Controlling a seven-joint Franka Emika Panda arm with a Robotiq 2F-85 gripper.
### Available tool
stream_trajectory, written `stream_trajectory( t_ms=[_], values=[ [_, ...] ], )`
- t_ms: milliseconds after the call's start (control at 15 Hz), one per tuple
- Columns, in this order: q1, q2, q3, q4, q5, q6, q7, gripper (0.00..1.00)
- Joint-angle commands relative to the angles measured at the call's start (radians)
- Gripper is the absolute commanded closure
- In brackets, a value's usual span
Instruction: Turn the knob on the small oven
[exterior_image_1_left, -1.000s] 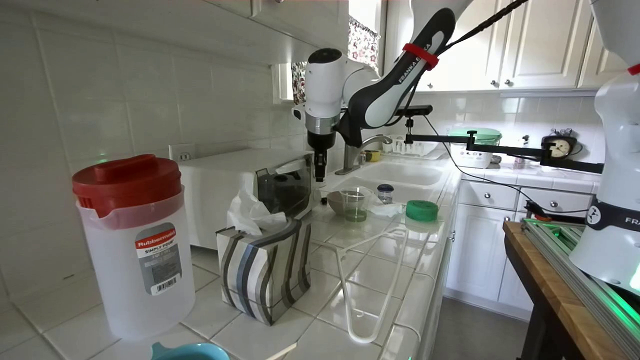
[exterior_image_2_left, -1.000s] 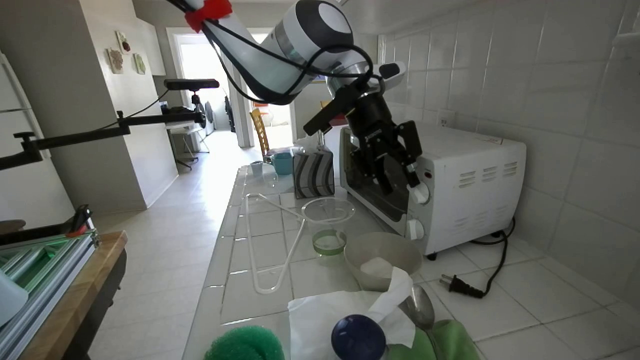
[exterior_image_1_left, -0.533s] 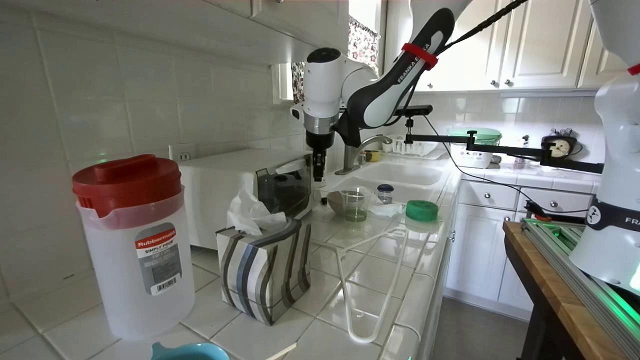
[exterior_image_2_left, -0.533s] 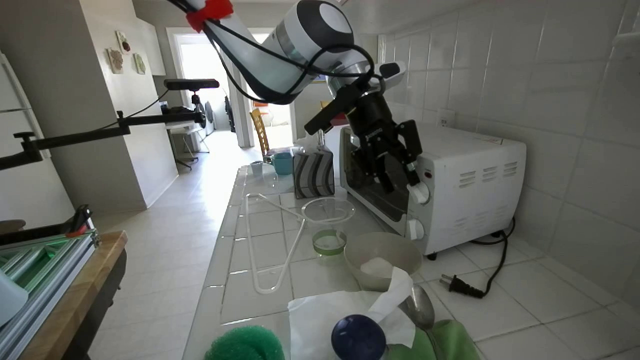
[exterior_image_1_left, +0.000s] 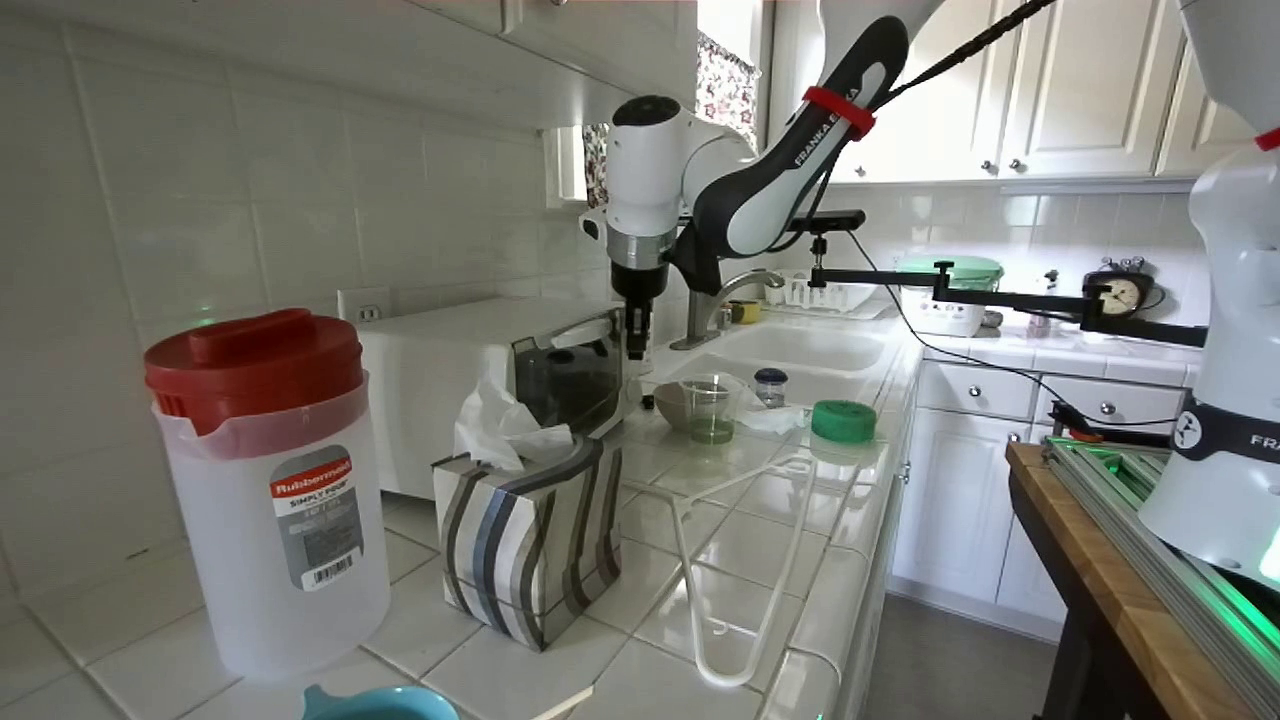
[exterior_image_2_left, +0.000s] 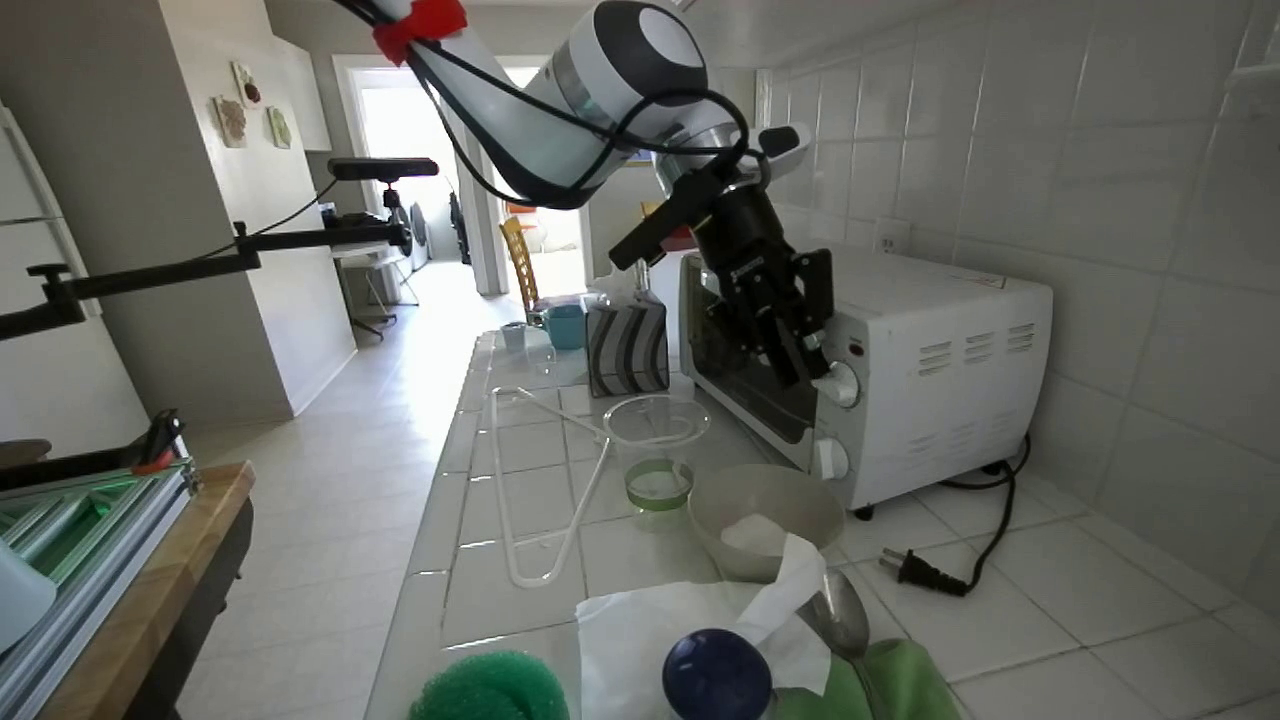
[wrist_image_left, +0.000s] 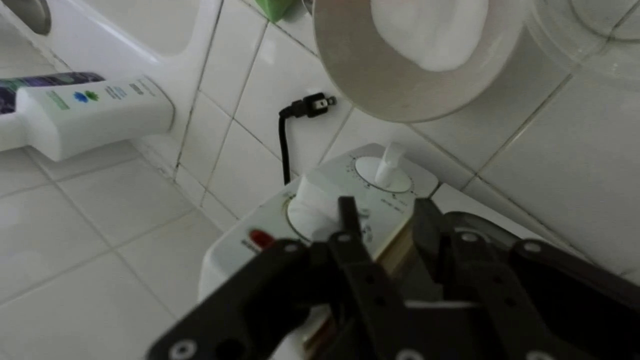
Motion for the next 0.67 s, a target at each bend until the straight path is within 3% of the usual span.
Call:
stream_trajectory(
  t_ms=[0, 333, 400, 467, 600],
  values=[
    [-0.002, 0.031, 0.002, 0.028, 0.014, 0.001, -0.046, 0.98],
    [-0.001, 0.051, -0.003, 0.029, 0.014, 0.0, -0.048, 1.0],
    [0.001, 0.05, -0.005, 0.028, 0.012, -0.001, -0.043, 0.74],
    [0.001, 0.046, -0.005, 0.026, 0.011, 0.0, -0.046, 0.73],
    [0.002, 0.044, -0.004, 0.027, 0.009, 0.001, -0.046, 0.6]
  ],
)
